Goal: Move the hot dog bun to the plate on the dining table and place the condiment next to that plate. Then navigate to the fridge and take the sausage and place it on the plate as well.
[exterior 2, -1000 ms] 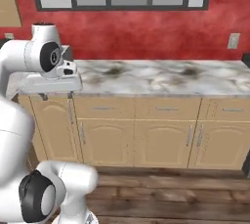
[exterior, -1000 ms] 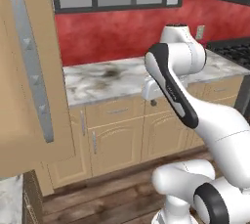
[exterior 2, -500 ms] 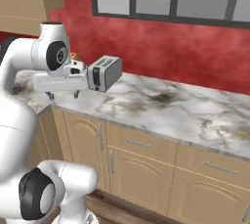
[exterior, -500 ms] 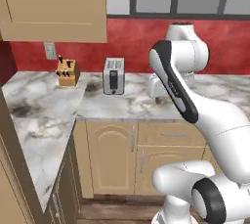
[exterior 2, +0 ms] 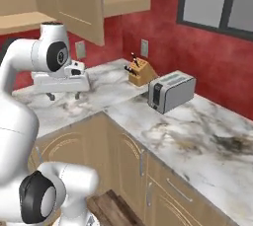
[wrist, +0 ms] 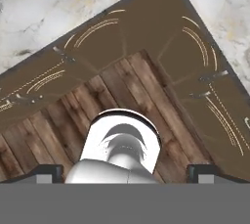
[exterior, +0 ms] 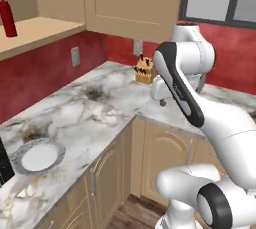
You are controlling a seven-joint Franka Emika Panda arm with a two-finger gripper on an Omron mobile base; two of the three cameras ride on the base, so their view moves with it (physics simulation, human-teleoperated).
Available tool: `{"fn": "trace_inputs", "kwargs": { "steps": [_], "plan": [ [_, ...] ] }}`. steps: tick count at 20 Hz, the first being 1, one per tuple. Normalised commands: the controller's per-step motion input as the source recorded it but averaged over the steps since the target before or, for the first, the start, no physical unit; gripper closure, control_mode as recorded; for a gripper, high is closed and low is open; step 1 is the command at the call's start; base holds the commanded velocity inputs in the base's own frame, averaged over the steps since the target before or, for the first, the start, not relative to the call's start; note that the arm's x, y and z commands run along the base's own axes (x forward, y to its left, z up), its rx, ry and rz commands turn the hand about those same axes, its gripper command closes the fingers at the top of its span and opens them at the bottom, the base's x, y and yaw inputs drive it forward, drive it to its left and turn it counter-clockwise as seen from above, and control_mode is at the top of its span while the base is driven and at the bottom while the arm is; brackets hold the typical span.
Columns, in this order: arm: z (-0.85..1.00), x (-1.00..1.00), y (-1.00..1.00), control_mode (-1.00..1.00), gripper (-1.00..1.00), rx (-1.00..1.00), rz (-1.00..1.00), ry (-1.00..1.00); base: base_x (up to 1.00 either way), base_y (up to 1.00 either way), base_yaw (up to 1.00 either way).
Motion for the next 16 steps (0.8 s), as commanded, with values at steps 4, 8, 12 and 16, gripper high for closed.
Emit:
{"fn": "trace_inputs", "kwargs": {
  "steps": [4,8,12,16],
  "plan": [
    [0.00,0.00,0.00,1.00,-1.00,0.00,0.00,0.00,0.66,0.00,0.74],
    [0.00,0.00,0.00,1.00,-1.00,0.00,0.00,0.00,0.80,0.00,0.69],
    [0.00,0.00,0.00,1.00,-1.00,0.00,0.00,0.00,0.81,0.00,0.65],
    [0.00,0.00,0.00,1.00,-1.00,0.00,0.00,0.00,0.86,0.00,0.51]
  ]
}}
